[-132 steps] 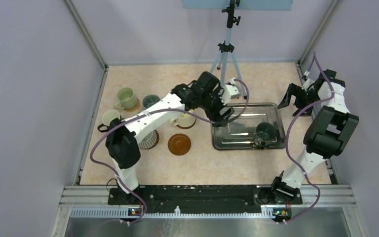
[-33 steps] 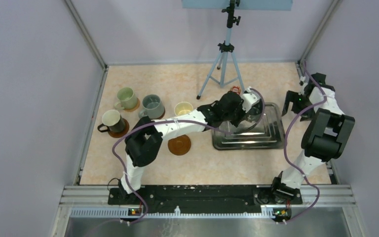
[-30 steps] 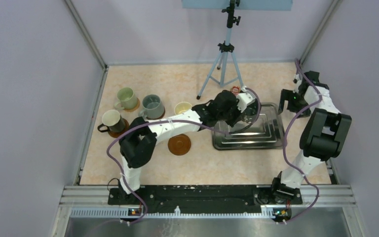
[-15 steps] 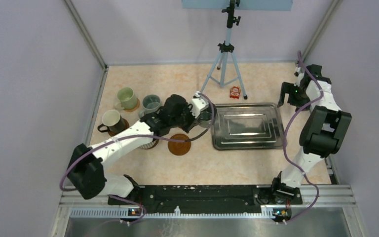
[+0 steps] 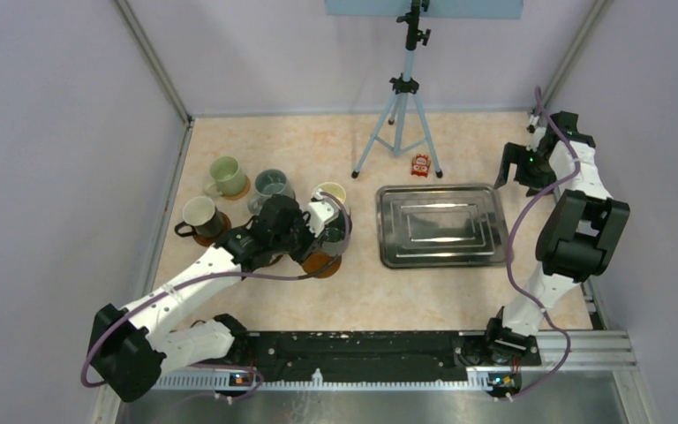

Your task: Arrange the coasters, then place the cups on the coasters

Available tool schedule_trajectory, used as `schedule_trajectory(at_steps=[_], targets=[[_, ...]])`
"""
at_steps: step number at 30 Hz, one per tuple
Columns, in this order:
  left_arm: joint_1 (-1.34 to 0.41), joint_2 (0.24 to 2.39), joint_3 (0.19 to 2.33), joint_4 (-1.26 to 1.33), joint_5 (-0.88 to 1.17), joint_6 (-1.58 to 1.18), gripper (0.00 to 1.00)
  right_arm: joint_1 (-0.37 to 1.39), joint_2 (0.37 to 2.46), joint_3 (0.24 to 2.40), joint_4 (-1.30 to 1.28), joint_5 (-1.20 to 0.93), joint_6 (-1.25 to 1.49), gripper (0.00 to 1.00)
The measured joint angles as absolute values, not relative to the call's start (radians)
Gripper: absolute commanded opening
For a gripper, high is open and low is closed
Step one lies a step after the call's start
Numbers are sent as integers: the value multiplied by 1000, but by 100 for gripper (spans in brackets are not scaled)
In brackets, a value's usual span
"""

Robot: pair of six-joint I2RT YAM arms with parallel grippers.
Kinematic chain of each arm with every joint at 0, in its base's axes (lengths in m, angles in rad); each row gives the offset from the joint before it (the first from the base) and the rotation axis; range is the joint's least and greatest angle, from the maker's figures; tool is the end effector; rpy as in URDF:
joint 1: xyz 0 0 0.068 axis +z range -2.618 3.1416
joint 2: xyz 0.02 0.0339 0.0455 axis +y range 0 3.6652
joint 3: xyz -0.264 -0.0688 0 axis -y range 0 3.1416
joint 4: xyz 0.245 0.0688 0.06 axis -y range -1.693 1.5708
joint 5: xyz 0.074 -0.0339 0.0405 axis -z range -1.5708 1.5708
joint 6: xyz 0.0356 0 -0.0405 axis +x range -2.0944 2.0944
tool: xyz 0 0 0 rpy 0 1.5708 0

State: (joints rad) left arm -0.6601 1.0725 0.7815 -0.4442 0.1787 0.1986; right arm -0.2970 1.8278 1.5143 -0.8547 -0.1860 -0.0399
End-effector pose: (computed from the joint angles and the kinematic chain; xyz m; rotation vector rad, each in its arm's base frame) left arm 0.1751 -0.1440 0.2594 1.0543 2.0803 -0.4398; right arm 0.3666 -0.1053 0.2501 0.2963 2.6946 0.1565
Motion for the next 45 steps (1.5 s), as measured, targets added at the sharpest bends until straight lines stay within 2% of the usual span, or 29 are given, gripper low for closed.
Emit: schedule_trajectory(at_steps=[17, 36, 37, 41, 43, 45], targets=[[-626, 1076, 737, -484, 93, 187, 0, -297, 1828, 1514, -854, -185, -40, 90], [-627, 1184, 755, -550, 155, 264, 0, -297, 1829, 1514, -854, -182, -41, 90], [-626, 1185, 756, -550, 157, 264, 1, -297, 1830, 1514, -854, -182, -41, 90], [-626, 1187, 757, -550, 157, 264, 20, -297, 1836, 1514, -854, -182, -41, 90], [-626, 1187, 758, -550, 157, 265, 34, -297, 1838, 1514, -854, -182, -41, 90], [-626, 1187, 758, -551, 157, 270, 41, -297, 1838, 1514, -854, -182, -41, 90]])
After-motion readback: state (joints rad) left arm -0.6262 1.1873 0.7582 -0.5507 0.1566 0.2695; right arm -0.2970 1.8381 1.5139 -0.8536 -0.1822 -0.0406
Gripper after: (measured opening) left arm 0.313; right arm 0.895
